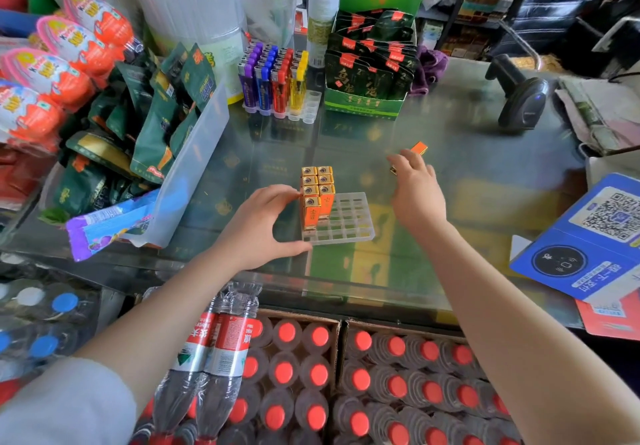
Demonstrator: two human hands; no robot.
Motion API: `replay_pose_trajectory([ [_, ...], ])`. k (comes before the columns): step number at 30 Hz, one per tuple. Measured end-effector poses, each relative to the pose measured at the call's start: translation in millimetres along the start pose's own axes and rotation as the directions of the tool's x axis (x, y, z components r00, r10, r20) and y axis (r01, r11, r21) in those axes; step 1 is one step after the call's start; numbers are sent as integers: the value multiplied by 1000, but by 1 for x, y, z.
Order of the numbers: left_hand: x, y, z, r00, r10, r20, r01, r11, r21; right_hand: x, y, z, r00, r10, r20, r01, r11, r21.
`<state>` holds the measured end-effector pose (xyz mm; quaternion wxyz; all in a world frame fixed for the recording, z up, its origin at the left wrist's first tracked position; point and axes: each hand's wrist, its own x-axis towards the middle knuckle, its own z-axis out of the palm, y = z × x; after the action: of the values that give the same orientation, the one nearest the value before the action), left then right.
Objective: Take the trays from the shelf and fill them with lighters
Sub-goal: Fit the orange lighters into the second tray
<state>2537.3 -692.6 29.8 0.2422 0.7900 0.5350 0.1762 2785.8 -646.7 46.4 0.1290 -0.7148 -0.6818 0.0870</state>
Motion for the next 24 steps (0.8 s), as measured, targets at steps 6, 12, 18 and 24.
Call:
replay_pose_trajectory([
  [6, 2, -2, -1, 1000, 7, -6, -7, 1000, 5, 29, 12, 0, 995, -80, 58, 91, 974, -210],
  [12, 2, -2, 1, 1000, 25, -20, -24, 999, 21, 25, 0, -11, 967, -254, 23, 254, 967, 29],
  [18, 1, -1, 0, 998, 45, -35, -44, 999, 13, -26, -27, -28, 959, -267, -96, 281, 849, 447],
  [24, 1, 1, 0, 998, 51, -25, -50, 998, 29, -66, -43, -30, 990, -115, -84, 139, 638, 757],
])
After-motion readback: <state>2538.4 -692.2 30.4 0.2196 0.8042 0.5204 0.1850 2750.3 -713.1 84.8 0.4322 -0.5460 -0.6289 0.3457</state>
